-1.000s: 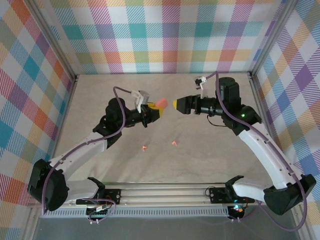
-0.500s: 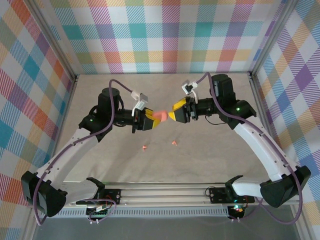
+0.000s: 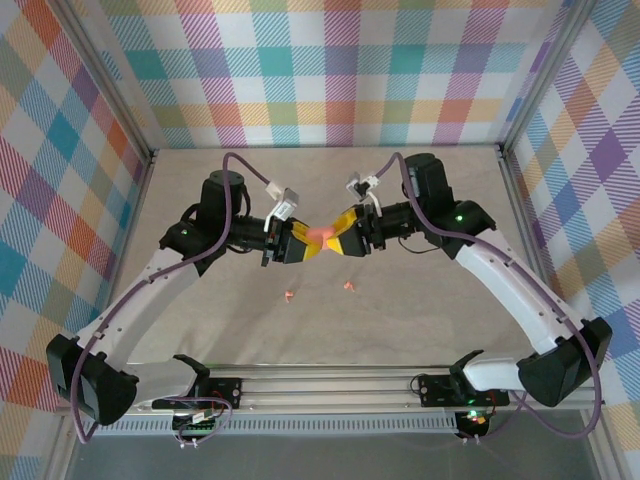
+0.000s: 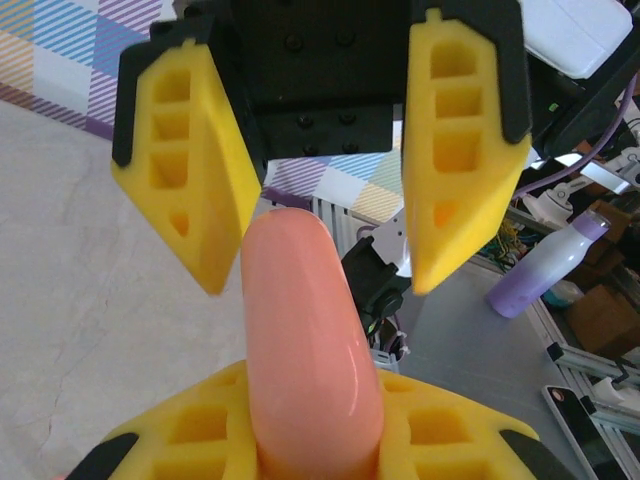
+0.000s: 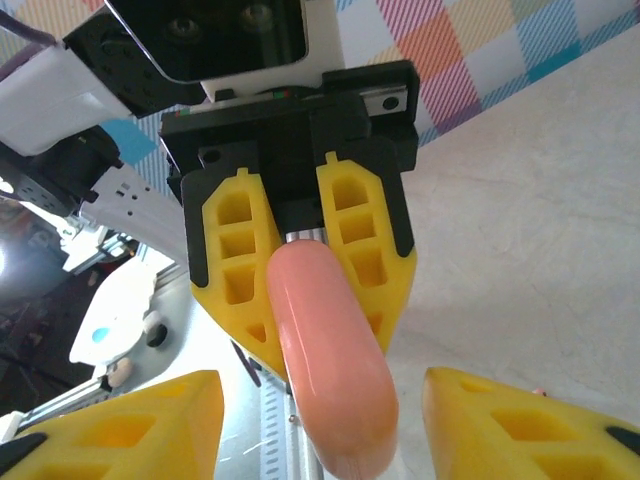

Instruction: Insert wireless bluetooth earbuds into charging case

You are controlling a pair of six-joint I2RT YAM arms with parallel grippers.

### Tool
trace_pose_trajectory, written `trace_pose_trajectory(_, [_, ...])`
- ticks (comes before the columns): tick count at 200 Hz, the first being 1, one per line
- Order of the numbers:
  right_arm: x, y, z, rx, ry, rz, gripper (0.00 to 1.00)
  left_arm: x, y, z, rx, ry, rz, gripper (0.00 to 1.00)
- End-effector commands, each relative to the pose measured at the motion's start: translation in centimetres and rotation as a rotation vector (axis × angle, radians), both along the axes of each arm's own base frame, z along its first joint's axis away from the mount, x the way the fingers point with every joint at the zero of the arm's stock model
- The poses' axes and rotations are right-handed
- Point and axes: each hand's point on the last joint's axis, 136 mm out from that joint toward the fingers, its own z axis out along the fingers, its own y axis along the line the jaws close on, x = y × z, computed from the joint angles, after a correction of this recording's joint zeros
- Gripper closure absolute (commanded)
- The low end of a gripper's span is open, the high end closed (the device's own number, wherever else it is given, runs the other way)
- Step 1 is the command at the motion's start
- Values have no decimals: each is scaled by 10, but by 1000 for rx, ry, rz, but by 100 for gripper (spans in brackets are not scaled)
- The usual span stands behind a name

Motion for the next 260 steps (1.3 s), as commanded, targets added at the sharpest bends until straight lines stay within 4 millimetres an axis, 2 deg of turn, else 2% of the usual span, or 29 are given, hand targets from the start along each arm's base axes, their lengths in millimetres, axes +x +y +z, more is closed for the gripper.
trace_pose_trajectory(1, [-8,5,8,29,-1,72,53,-2,2,14,-21,3,-24,92])
trace_pose_trajectory(18, [-5,8,7,20,11,70,63,-2,2,14,-18,6,-19,92])
trace_pose_trajectory(60, [-6,11,7,37,31,99,79,1,4,12,-9,-11,13,88])
trace_pose_trajectory(73, [-6,11,9,50,31,96,84,4,5,12,-3,-18,37,76])
trace_pose_trajectory(94, [0,11,11,73,12,44,87,17,11,13,1,-30,130,44])
trace_pose_trajectory(109, [5,9,13,100,-16,-10,88,31,20,20,-45,-49,232,34])
trace_pose_trajectory(138, [16,6,14,133,-28,-103,88,45,38,36,-167,-11,339,34])
trace_pose_trajectory(181, [23,6,21,174,-10,-147,88,37,40,55,-329,44,329,37])
trace_pose_trajectory(224, [24,10,23,186,9,-128,88,20,18,43,-294,62,247,38])
trace_pose_trajectory(260, [22,11,23,187,20,-110,88,18,11,41,-282,59,225,46])
